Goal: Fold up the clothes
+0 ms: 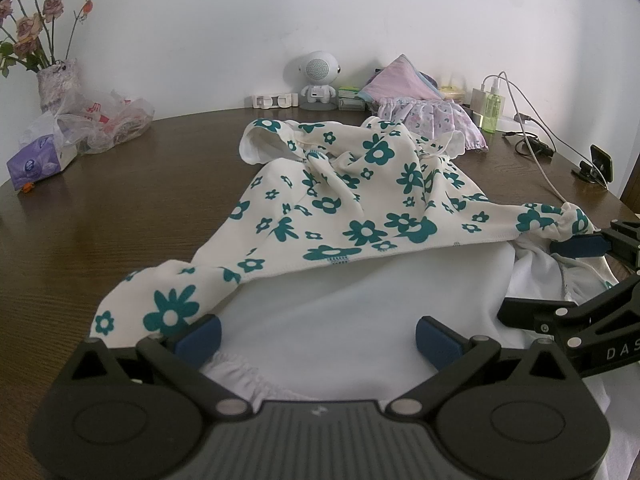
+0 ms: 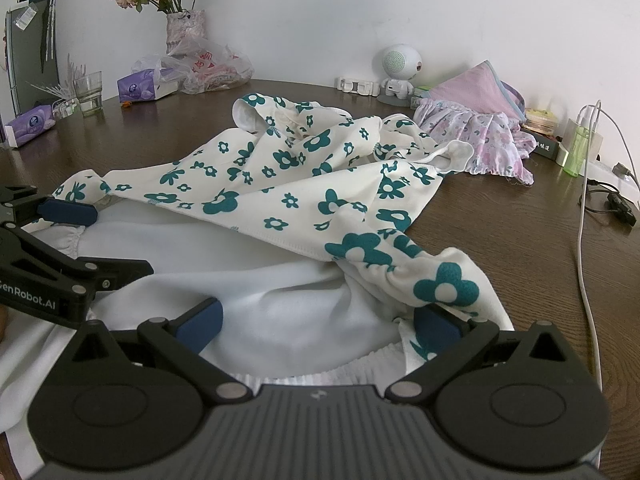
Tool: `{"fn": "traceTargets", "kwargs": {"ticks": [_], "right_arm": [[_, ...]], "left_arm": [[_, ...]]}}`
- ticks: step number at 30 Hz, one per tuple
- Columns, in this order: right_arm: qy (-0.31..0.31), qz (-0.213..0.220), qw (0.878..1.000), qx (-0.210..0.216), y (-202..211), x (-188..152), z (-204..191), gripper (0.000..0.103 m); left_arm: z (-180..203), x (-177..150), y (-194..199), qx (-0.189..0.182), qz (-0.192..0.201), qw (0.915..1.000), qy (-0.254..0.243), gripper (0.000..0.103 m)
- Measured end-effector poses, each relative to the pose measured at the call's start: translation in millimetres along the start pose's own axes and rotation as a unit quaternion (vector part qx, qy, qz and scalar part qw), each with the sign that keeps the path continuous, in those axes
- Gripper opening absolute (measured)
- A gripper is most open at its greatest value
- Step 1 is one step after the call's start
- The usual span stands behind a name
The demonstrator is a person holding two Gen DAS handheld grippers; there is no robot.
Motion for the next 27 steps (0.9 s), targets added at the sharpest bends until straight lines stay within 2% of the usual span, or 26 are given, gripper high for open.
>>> {"fn": "traceTargets", "kwargs": {"ticks": [27], "right_arm": [[0.000, 0.000, 1.000, 0.000, -0.3, -0.6, 2.4, 0.103]], "left_arm": [[0.3, 0.2, 0.4, -0.002, 0.000, 1.0000, 0.001, 0.103]]}}
Point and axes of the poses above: each gripper's, at about its wrist camera, not at the fingertips, and y roughly against the way its jaws point, z to its right, x to its top, the point moved 3 cm from there along -y, roughly the way its jaws point, and after that the axes turned 12 degrees about y, right-handed, at the moved point
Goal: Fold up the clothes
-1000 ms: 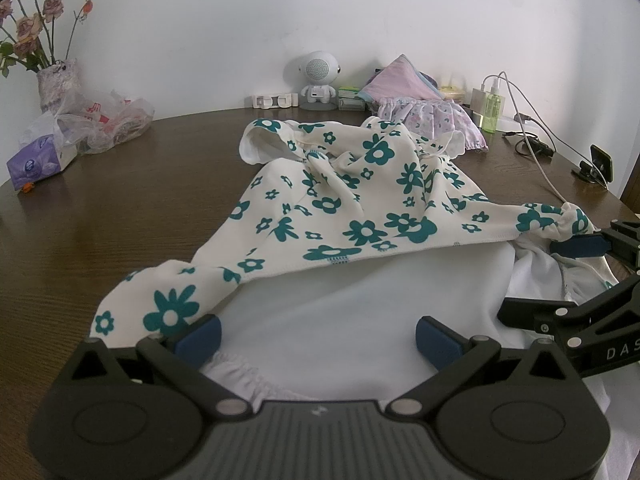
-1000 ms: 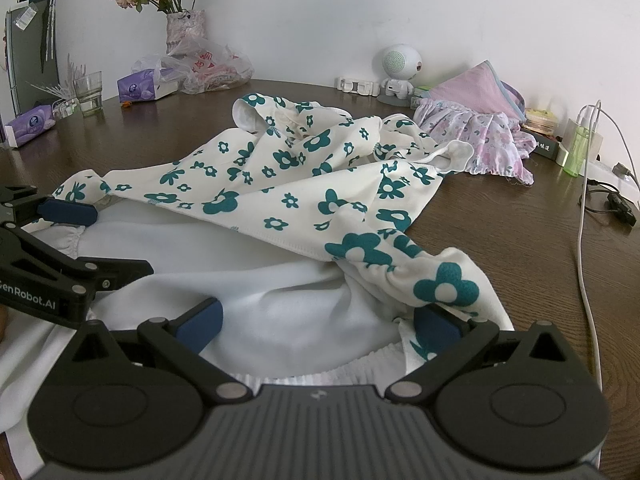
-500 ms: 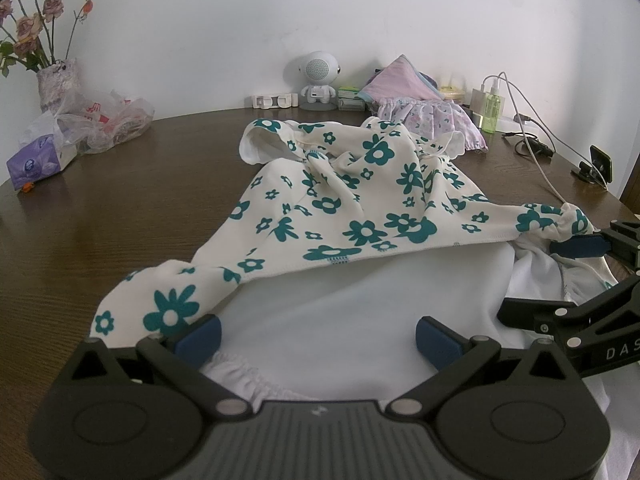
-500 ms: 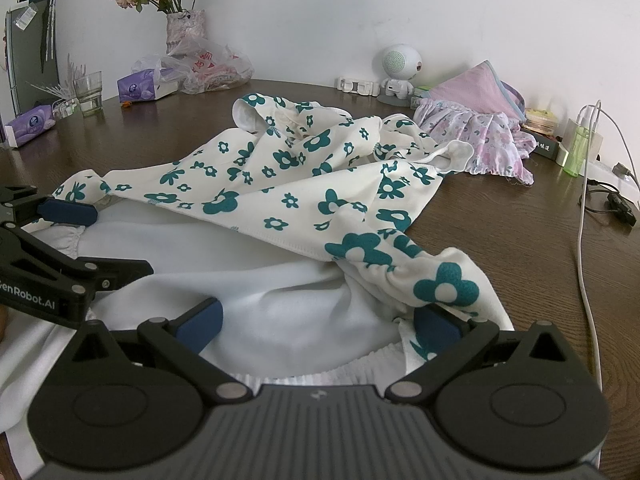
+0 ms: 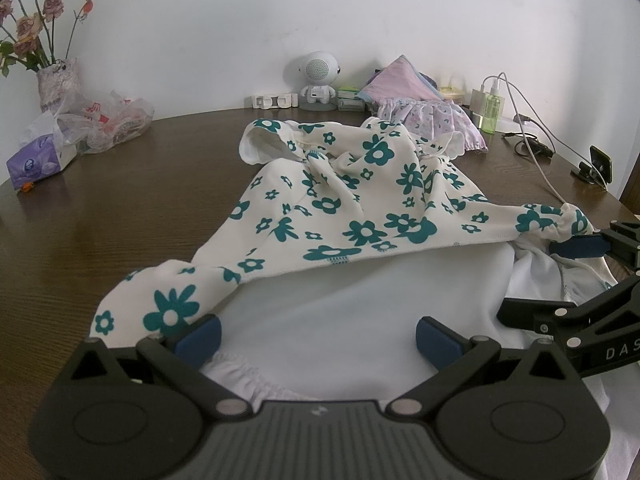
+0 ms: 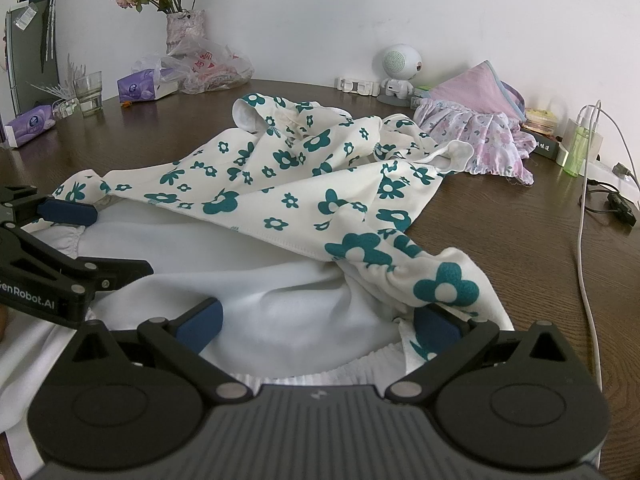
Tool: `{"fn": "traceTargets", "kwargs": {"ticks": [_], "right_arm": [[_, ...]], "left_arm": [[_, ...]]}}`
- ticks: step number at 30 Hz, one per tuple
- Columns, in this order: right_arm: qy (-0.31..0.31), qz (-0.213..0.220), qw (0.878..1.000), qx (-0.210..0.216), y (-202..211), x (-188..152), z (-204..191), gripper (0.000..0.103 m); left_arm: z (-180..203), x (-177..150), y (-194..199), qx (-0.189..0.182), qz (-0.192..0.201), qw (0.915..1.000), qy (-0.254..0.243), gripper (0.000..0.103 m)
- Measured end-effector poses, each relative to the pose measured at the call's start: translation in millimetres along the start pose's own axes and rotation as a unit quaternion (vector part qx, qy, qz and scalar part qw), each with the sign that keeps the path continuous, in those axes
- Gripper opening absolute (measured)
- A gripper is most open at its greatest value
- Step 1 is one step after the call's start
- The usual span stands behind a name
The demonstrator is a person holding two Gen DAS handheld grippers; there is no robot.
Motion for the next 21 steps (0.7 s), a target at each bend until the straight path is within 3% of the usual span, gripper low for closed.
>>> {"fn": "traceTargets", "kwargs": {"ticks": [21], "right_arm": [[0.000, 0.000, 1.000, 0.000, 0.3, 0.7, -1.8, 0.103]], "left_arm": [[-1.4, 0.2, -0.1, -0.001, 0.000, 1.0000, 0.001, 0.103]]}}
Point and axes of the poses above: each gripper's, at about its wrist camera, not at the fingertips, and y roughly against the way its jaws point, z to its right, x to its top, the point moved 3 cm from there along -y, roughly the way its jaws point, and after that the axes turned 12 degrees about y, right-handed, at the moved point
